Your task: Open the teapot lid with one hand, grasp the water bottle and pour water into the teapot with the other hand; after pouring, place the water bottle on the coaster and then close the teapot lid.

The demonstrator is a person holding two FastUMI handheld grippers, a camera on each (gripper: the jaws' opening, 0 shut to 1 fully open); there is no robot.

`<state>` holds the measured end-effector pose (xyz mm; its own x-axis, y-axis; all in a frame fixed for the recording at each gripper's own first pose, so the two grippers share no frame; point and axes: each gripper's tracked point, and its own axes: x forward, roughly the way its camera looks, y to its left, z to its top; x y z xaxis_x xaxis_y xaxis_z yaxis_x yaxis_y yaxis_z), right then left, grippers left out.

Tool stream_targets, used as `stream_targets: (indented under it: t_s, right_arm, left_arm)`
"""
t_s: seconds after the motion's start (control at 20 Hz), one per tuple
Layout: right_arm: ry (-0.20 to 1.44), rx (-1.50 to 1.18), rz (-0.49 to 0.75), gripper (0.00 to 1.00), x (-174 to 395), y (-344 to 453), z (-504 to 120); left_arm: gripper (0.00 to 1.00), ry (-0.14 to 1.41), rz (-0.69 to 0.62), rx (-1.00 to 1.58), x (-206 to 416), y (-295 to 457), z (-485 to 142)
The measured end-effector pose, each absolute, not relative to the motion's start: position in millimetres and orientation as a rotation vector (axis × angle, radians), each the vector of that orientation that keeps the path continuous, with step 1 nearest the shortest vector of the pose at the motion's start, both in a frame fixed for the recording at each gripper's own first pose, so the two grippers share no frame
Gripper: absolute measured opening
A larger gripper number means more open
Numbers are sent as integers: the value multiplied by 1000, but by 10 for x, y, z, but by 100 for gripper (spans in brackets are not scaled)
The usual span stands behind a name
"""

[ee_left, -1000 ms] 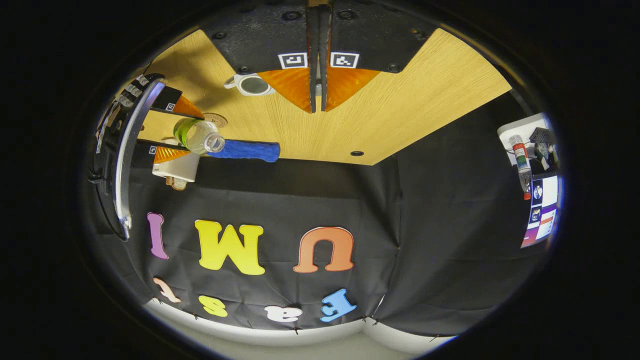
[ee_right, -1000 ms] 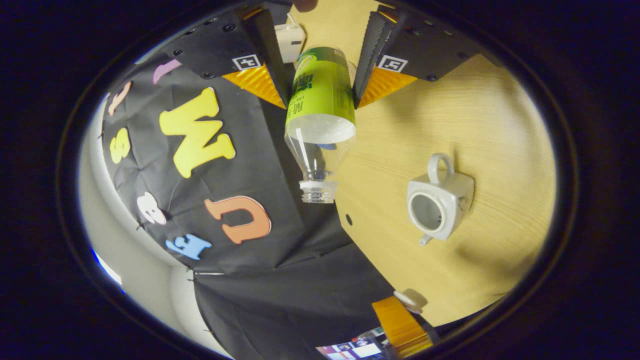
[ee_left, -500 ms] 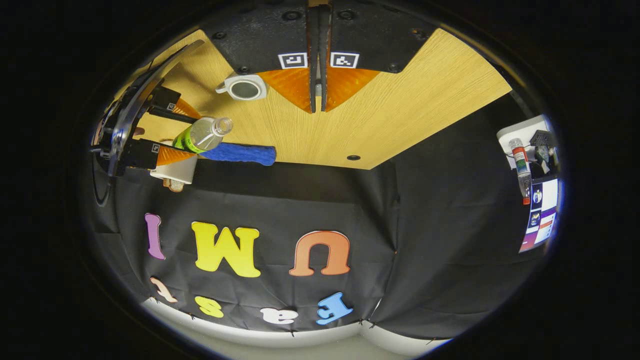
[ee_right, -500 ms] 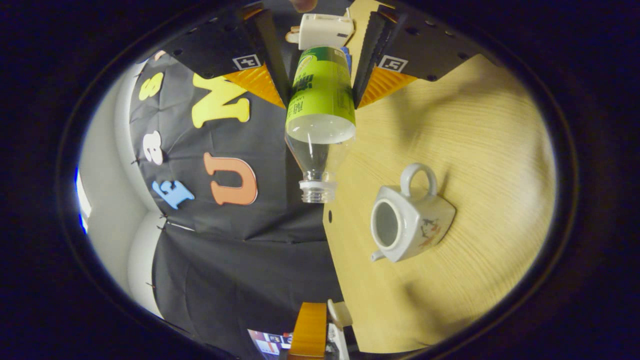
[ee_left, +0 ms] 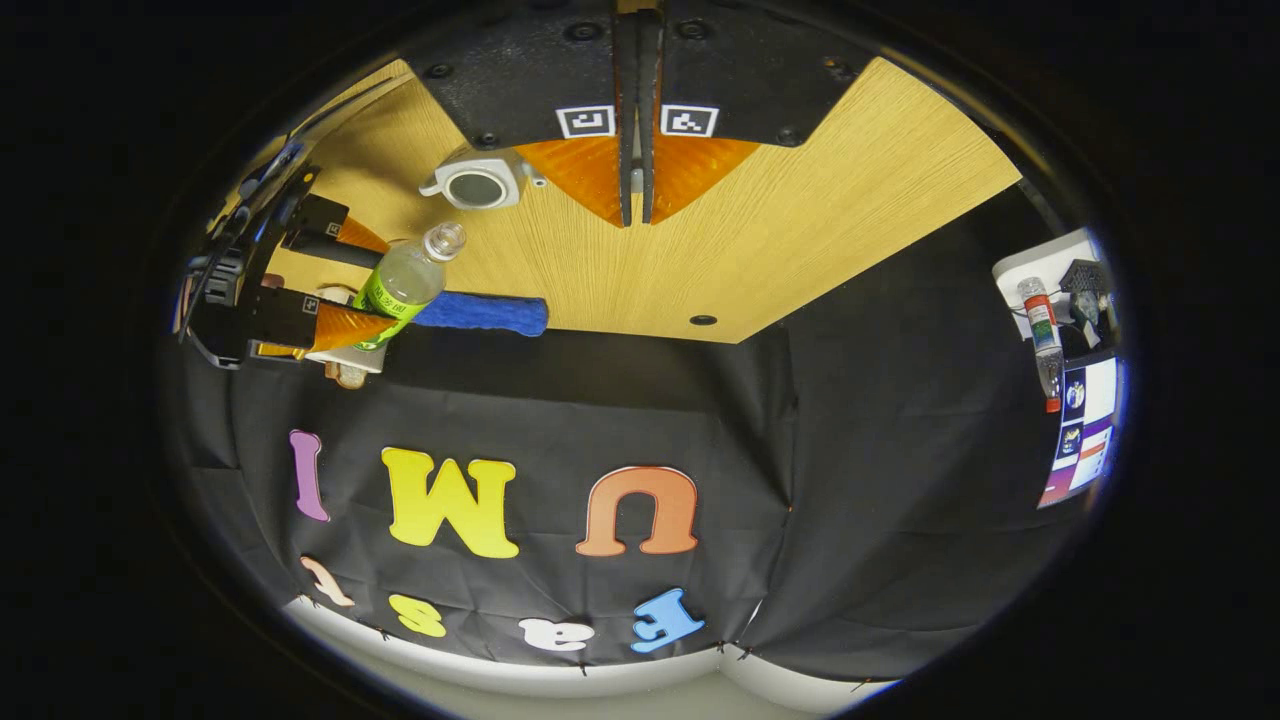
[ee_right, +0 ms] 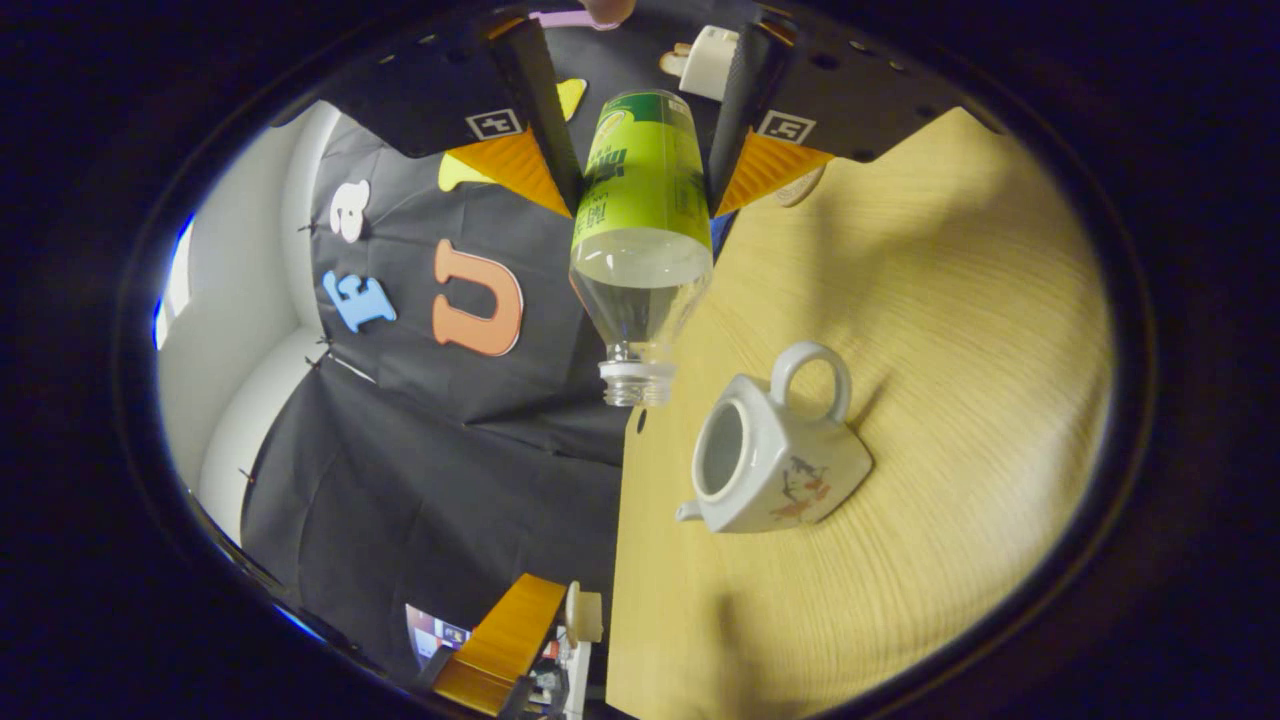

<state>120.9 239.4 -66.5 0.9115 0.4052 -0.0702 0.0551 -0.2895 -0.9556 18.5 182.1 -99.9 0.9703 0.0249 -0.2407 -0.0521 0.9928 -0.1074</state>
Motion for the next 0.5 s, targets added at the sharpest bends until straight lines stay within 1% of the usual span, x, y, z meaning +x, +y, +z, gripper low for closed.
stream_targets:
  t_s: [0.5]
  right_arm:
    - [-450,-2018,334,70,1134,2487,-499]
  left_arm:
    - [3,252,34,-107,174,1854,-1041]
